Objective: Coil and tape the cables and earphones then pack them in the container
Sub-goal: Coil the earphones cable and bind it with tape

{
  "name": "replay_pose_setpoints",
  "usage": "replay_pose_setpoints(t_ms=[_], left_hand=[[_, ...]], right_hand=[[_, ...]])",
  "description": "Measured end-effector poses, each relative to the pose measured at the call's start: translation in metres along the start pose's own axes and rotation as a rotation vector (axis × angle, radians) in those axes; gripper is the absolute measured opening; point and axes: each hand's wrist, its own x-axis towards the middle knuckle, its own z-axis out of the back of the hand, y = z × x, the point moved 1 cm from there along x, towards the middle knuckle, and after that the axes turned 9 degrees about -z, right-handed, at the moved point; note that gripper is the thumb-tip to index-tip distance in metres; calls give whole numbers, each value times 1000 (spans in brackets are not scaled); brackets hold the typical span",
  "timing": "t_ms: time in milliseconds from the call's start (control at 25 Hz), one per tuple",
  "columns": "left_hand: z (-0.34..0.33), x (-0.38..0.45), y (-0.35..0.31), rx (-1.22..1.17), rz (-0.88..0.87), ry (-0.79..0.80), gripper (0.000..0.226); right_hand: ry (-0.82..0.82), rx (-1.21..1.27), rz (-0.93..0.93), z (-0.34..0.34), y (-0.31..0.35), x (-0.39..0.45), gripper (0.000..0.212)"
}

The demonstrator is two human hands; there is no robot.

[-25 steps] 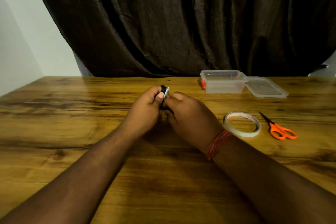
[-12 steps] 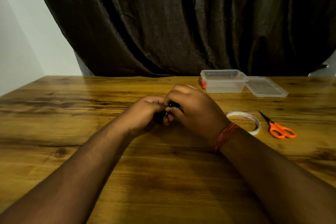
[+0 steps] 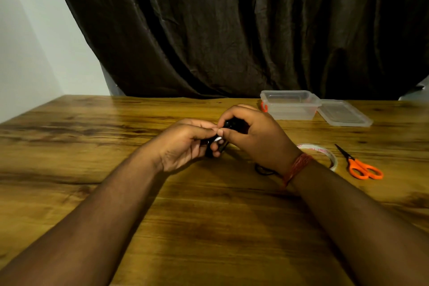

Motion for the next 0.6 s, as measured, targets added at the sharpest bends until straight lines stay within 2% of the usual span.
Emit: replay_pose_setpoints(t_ms=[160, 400, 600], left_hand=[[-5, 0, 0, -64, 12, -16, 26], [-8, 1, -4, -123, -14, -132, 11], [-10, -1, -5, -165, -53, -90, 7]], right_hand=[[51, 142, -98, 2, -2, 1, 8], [57, 284, -163, 0, -6, 0, 4], [35, 331, -220, -2, -6, 1, 3]])
